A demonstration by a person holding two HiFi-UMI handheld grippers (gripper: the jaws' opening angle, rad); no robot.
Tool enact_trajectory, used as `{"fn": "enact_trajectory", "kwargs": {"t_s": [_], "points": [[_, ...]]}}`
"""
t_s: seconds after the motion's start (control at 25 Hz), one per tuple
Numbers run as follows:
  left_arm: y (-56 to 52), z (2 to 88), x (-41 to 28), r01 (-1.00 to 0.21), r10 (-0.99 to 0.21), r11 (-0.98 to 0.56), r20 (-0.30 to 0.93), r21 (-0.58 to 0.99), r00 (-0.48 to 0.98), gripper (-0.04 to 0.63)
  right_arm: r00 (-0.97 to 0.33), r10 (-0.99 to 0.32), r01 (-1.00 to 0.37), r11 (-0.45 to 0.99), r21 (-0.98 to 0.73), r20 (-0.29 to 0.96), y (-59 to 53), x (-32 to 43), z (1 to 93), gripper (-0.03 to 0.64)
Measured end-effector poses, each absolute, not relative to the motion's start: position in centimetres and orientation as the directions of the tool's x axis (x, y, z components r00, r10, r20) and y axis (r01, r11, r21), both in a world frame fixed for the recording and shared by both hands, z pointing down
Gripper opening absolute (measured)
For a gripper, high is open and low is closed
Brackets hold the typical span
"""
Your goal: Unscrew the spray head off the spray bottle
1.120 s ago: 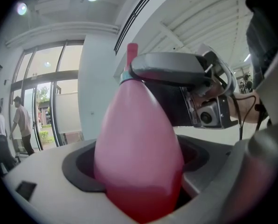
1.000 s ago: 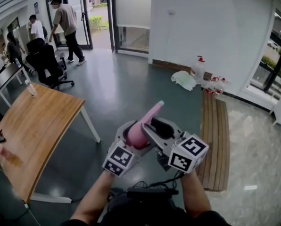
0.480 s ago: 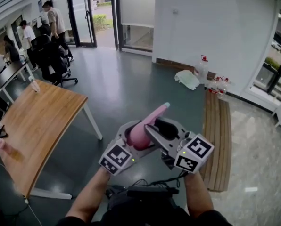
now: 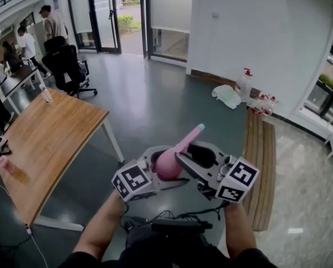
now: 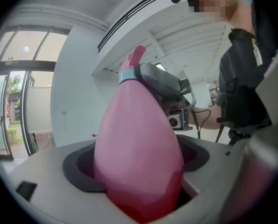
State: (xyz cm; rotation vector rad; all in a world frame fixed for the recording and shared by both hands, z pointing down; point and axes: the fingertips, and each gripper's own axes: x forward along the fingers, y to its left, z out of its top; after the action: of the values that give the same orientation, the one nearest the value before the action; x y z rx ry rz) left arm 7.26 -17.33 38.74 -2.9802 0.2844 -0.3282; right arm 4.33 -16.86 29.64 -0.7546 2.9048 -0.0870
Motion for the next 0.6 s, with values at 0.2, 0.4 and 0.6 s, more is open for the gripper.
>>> {"fn": "enact_trajectory", "kwargs": {"t_s": [0.2, 0.4, 0.6], "points": [[-15.4, 38.2, 6.9, -0.035, -0.054, -0.995, 0.192, -0.099, 0.980, 0.442, -0.920, -0.369, -0.365, 0.929, -0.056, -0.129, -15.6, 3.8, 29.0, 0.132], [-14.0, 37.8, 6.5, 0.078, 0.063, -0.994, 0.193, -0.073, 0.979, 0.442, -0.957, -0.260, -0.259, 0.966, -0.025, -0.127, -14.6, 3.3, 28.8, 0.132], [-13.7, 37.8, 6.9, 0.106, 0.092, -0.992, 0.174, -0.073, 0.980, 0.442, -0.971, -0.211, -0.210, 0.978, -0.016, -0.117, -14.4, 3.5, 29.0, 0.133]]}}
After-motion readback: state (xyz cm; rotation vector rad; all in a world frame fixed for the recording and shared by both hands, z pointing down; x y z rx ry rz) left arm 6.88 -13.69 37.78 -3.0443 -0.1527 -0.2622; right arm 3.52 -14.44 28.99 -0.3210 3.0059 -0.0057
